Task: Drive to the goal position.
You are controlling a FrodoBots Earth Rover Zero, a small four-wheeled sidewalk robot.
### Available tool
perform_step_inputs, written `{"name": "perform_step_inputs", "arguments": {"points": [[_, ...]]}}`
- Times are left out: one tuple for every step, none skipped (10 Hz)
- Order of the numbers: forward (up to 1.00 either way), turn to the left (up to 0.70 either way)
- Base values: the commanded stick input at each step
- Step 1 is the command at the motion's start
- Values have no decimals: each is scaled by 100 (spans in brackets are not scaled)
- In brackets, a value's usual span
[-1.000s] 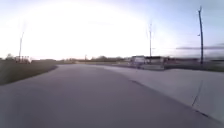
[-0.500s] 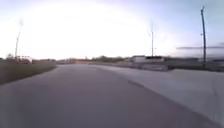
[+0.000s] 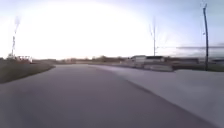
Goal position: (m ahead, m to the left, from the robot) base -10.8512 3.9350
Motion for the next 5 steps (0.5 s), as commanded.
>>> {"name": "perform_step_inputs", "arguments": {"points": [[100,1],[100,1],[100,1],[100,1],[100,1]]}}
